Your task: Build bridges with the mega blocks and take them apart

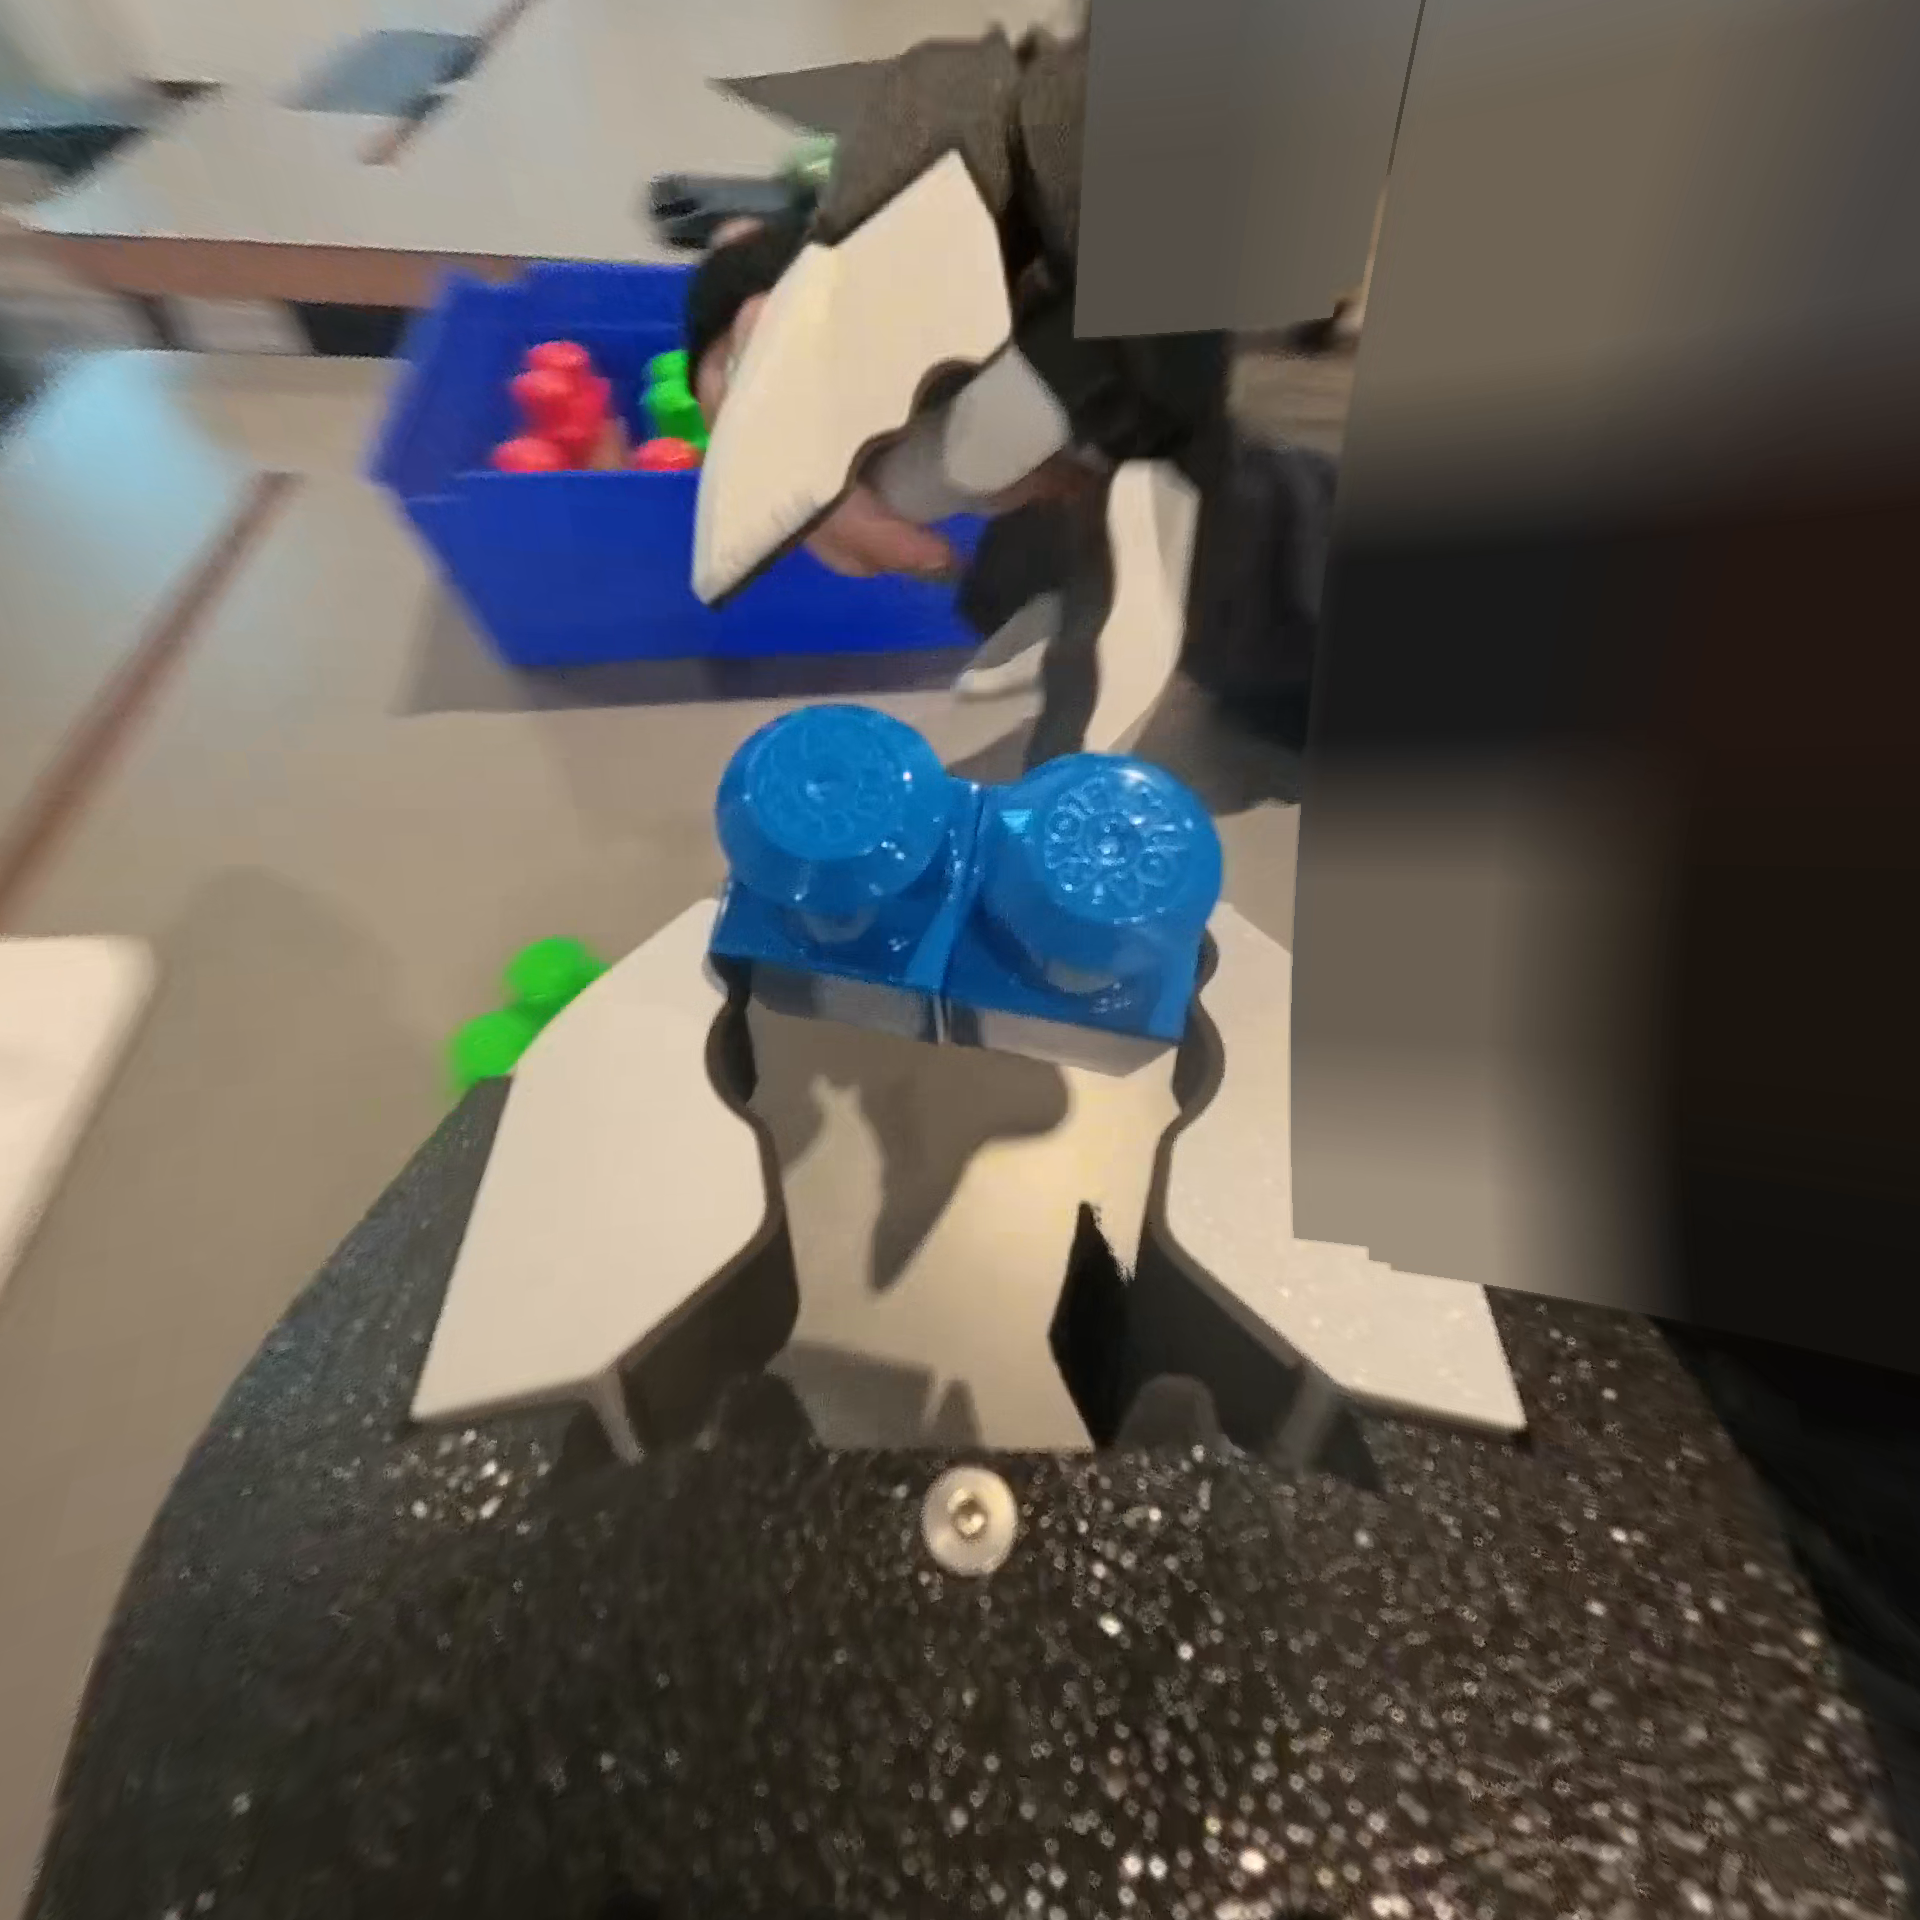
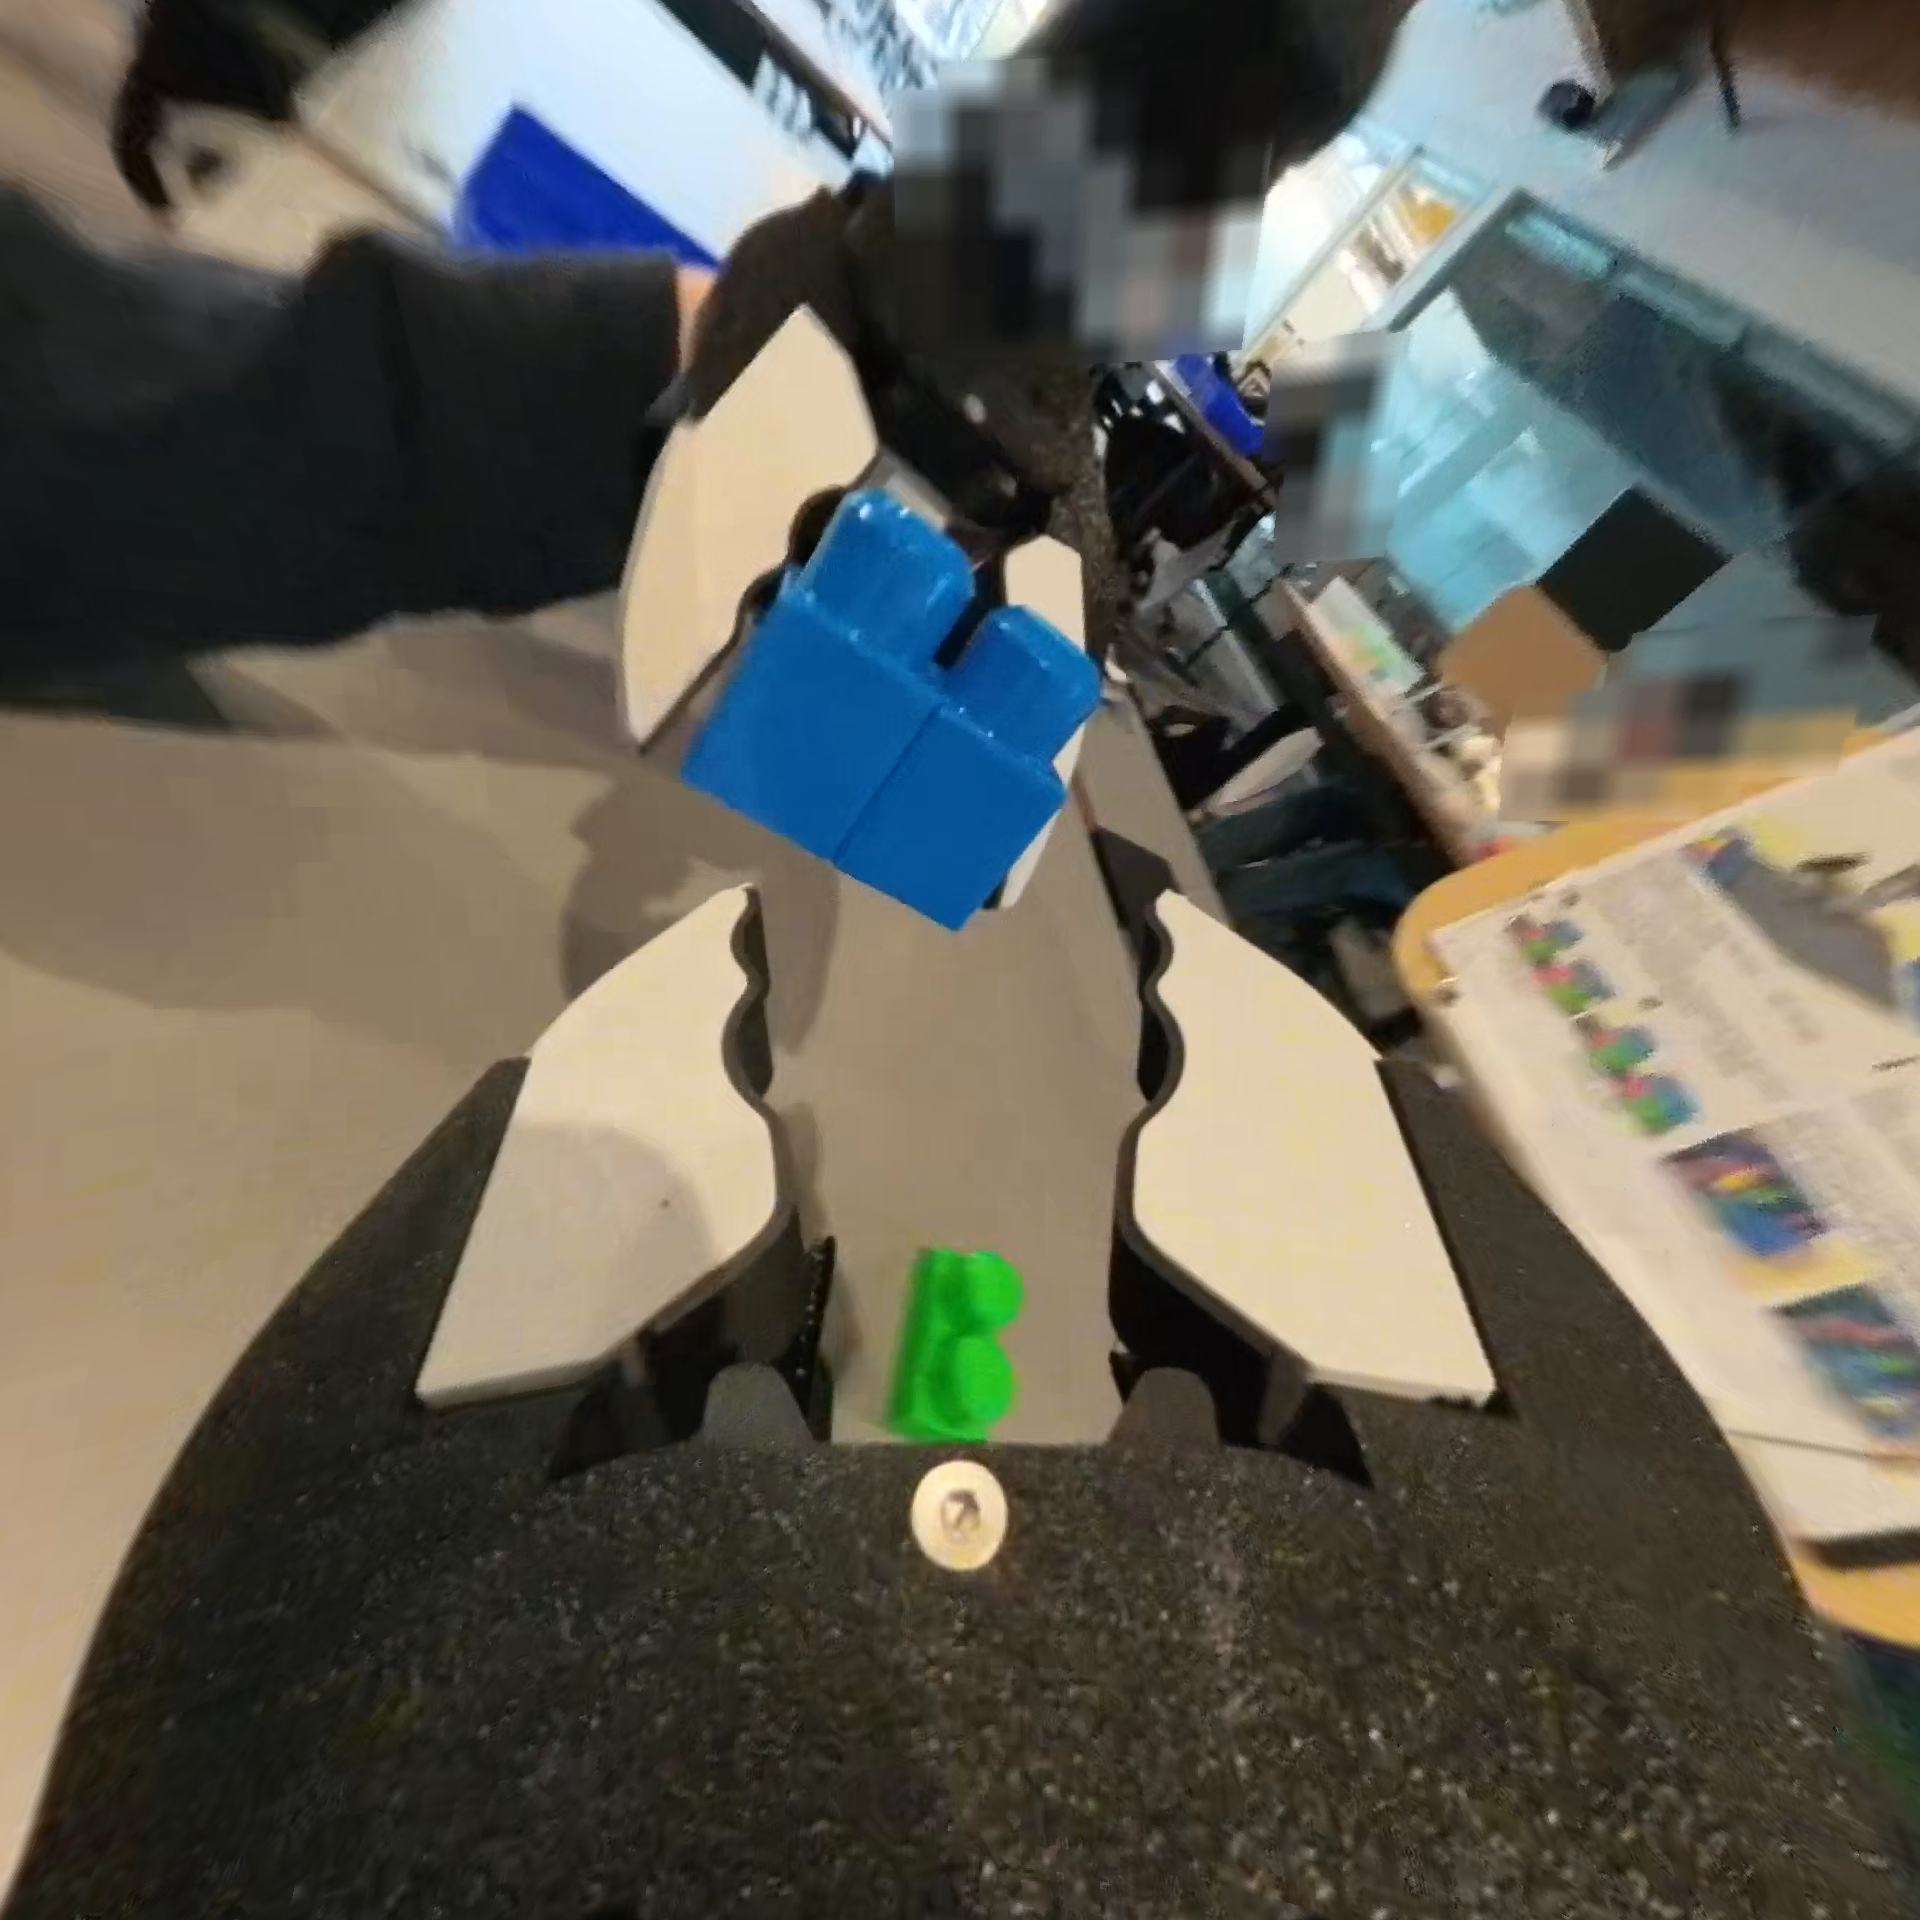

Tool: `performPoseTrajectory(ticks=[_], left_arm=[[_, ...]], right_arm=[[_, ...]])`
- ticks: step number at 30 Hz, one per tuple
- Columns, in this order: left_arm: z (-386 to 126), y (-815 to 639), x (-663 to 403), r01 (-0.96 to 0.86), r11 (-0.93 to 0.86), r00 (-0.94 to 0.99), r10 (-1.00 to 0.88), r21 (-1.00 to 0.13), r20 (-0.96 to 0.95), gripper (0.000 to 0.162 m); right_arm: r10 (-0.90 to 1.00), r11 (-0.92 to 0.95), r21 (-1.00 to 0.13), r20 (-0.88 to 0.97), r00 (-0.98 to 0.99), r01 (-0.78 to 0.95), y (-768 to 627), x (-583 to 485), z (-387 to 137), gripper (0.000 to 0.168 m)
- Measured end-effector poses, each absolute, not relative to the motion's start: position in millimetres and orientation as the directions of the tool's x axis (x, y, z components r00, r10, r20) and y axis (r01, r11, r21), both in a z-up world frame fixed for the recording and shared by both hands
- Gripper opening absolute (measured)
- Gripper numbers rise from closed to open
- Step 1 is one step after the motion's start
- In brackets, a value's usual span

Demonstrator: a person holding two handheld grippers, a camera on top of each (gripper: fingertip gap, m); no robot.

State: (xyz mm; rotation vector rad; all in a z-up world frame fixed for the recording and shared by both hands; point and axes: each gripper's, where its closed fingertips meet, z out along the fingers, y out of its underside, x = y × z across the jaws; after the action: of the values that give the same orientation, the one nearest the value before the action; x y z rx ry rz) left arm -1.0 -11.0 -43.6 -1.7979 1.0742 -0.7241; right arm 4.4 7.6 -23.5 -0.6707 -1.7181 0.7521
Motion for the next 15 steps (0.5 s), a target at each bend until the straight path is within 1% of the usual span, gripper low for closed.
performPoseTrajectory(ticks=[2,4,7,11,15], left_arm=[[-44.5,-5.8,-5.4,-0.405,-0.214,0.499,-0.866,-0.889,-0.019,0.079],[-47.7,-1.4,-7.6,-0.451,-0.212,0.53,-0.845,-0.867,-0.069,0.079],[-53.3,4.6,-9.4,-0.509,-0.219,0.558,-0.82,-0.832,-0.125,0.079],[-65.1,13.4,-15.7,-0.57,-0.255,0.59,-0.788,-0.781,-0.174,0.079],[-75.0,16.9,-15.9,-0.6,-0.288,0.594,-0.785,-0.747,-0.174,0.079]], right_arm=[[0.835,0.501,-0.865,0.474,-0.28,0.033,3.9,1.8,-18.0,0.068],[0.873,0.408,-0.913,0.381,-0.303,0.027,1.3,-1.5,-16.1,0.072],[0.886,0.384,-0.921,0.35,-0.304,0.057,3.1,-5.4,-21.6,0.076],[0.885,0.378,-0.924,0.343,-0.314,0.056,2.8,-6.4,-24.0,0.075],[0.88,0.387,-0.921,0.354,-0.318,0.045,1.6,-5.6,-23.2,0.072]])
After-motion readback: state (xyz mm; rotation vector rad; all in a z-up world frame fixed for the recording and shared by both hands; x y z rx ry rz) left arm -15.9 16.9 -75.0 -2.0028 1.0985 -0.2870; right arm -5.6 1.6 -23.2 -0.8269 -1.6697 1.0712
